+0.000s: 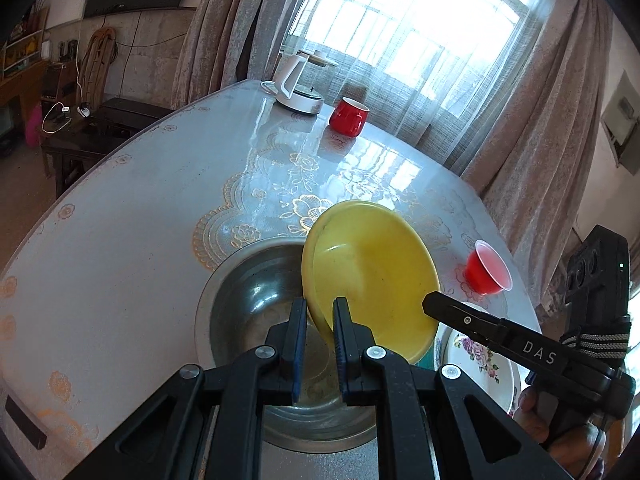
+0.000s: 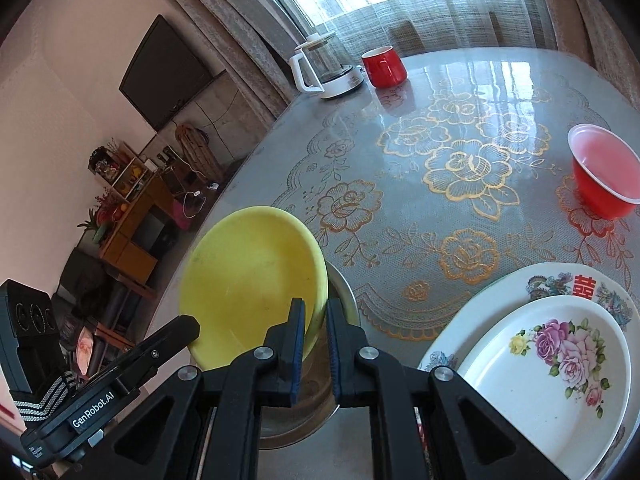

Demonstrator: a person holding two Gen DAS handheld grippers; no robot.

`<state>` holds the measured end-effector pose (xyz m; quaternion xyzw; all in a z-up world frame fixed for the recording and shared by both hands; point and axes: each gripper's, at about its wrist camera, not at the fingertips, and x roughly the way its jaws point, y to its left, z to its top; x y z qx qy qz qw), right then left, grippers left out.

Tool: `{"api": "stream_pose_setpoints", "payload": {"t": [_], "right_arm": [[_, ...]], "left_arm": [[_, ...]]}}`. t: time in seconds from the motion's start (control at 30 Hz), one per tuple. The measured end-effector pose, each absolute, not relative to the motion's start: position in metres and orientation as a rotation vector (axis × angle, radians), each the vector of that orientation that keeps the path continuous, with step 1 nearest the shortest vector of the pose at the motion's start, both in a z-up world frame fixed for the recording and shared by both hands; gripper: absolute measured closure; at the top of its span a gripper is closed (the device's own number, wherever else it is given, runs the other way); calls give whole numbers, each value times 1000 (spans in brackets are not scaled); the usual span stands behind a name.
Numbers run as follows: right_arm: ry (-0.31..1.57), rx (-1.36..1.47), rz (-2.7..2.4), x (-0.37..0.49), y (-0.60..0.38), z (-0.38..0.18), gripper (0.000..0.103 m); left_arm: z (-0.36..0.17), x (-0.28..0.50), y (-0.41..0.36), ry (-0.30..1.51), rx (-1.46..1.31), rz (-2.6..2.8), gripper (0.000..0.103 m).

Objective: Organize plates and bowls
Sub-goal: 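Lift the yellow bowl and carry it over the steel bowl, then lower the yellow bowl into the steel bowl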

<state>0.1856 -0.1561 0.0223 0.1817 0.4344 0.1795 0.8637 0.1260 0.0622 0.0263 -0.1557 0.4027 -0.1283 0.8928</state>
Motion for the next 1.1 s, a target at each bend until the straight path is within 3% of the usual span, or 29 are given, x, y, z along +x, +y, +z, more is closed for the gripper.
{"api": "stream_pose_setpoints", "payload": {"t": [0.9,1.1], "right_arm": [[1004,288,407,187,-126,-4,90],[1019,284,418,190,-122,-9,84]], "left_arm": [[-8,118,82,913,-336,-206,90],[-9,118,82,923,-334,-206,90]]}}
